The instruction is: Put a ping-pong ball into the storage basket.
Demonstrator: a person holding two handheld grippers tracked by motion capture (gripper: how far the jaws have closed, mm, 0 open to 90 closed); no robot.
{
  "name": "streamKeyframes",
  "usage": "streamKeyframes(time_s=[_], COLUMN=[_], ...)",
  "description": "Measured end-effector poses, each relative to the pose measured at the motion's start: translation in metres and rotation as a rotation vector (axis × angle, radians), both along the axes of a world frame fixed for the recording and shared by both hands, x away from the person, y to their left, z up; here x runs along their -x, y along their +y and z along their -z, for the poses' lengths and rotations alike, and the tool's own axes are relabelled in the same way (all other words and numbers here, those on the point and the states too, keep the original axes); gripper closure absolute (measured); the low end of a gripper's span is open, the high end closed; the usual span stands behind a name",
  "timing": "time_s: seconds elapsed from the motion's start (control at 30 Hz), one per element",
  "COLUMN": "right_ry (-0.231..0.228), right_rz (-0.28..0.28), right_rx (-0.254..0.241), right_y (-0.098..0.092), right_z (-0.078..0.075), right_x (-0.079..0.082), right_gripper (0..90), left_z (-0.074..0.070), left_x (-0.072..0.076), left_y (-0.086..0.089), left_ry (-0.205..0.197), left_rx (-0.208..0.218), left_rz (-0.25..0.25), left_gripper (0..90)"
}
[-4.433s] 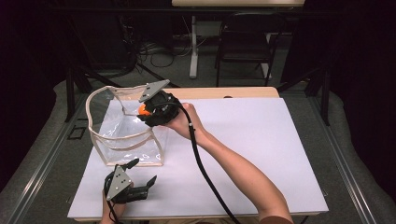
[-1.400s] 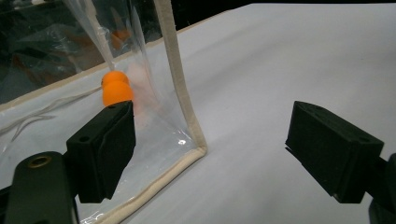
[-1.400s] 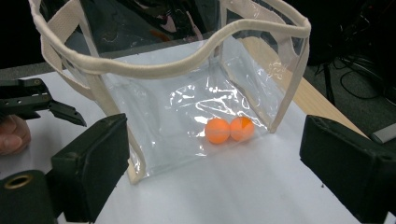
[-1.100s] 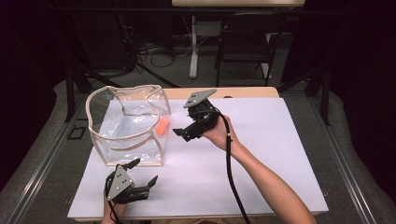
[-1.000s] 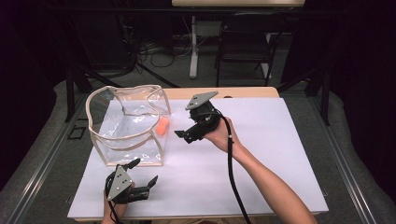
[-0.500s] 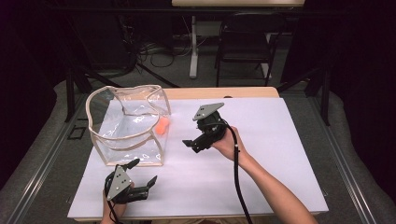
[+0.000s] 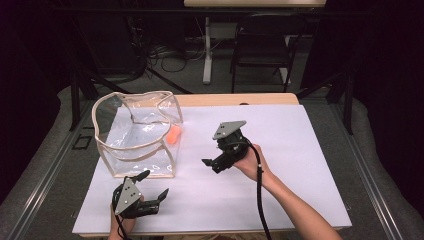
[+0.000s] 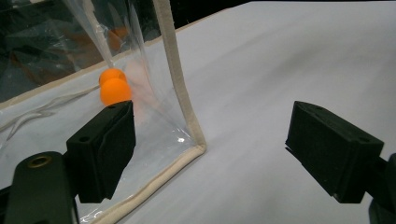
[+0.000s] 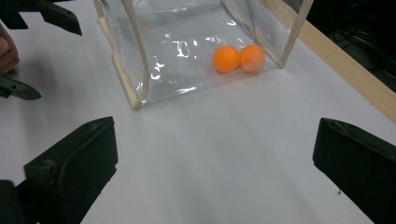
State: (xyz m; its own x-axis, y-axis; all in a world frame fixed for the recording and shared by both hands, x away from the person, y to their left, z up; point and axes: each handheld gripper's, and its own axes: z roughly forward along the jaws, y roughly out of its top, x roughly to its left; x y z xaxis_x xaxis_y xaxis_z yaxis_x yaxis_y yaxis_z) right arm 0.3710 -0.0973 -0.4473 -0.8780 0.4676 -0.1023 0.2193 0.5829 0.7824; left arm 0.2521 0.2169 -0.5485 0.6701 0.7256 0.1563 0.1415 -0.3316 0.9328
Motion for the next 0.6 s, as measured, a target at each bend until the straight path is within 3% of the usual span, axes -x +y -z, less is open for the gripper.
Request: streamKeyframes(time_s=[0.6], right_ry=[-0.032], right_rz=[0.020], right_rx=[0.010], right_y=[-0.024], right_z=[0.012], right_x=[0.021], right_gripper=[0.0], left_z=[0.000], left_x=[0.000], left_y=[-0.001], left_ry=[0.000], left_rx=[-0.002], left_rz=[-0.003], left_gripper=[15.8])
